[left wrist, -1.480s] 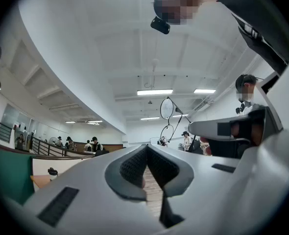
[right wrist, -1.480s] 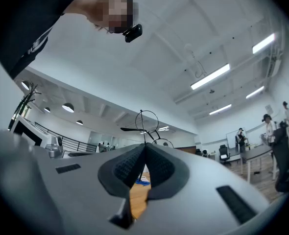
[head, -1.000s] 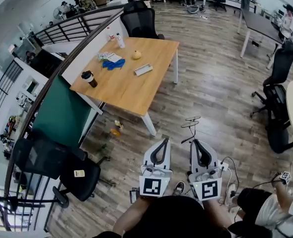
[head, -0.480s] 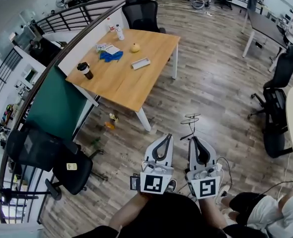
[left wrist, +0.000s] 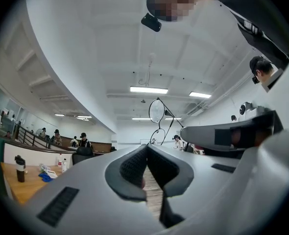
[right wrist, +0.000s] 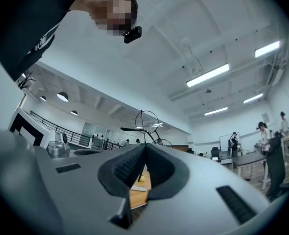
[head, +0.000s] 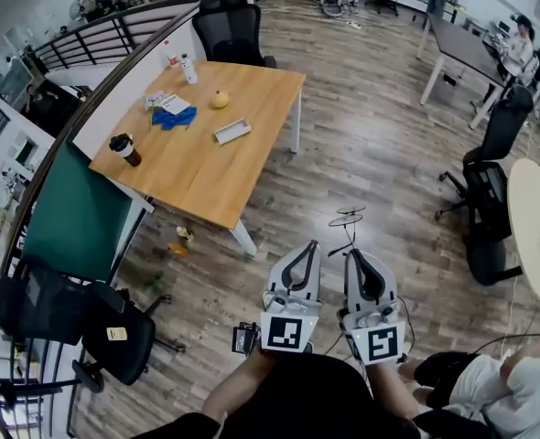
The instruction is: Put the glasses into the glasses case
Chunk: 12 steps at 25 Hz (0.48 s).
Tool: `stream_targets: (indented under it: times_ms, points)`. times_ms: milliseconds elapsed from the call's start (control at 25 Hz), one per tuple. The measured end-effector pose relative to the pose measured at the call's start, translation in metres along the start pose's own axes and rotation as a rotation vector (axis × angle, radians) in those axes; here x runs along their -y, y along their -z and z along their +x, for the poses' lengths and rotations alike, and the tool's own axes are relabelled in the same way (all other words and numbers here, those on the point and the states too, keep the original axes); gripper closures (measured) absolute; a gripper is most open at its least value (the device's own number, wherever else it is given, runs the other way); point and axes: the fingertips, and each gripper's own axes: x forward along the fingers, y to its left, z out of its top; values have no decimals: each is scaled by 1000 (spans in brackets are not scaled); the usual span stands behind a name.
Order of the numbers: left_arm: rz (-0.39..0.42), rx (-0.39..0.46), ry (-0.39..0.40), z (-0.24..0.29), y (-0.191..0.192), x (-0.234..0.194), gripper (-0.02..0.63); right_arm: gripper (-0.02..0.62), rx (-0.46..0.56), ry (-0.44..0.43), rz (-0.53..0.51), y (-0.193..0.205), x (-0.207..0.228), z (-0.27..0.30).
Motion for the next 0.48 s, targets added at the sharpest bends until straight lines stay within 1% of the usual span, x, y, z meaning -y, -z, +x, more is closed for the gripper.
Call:
stream_targets:
  times_ms: [120, 240, 400, 480]
  points:
    - [-14, 12, 16, 16, 2, -16, 584, 583, -4, -10, -15, 3, -1, 22]
    - [-22, 17, 25, 31, 5, -34, 584, 583, -15, 8, -28, 5, 2, 45]
    - [-73, 35, 9, 47, 9, -62, 584, 583, -31, -2, -37, 14, 0, 72]
    - [-53, 39, 15, 53, 10, -77, 584, 583, -59, -10, -45, 23, -2, 85]
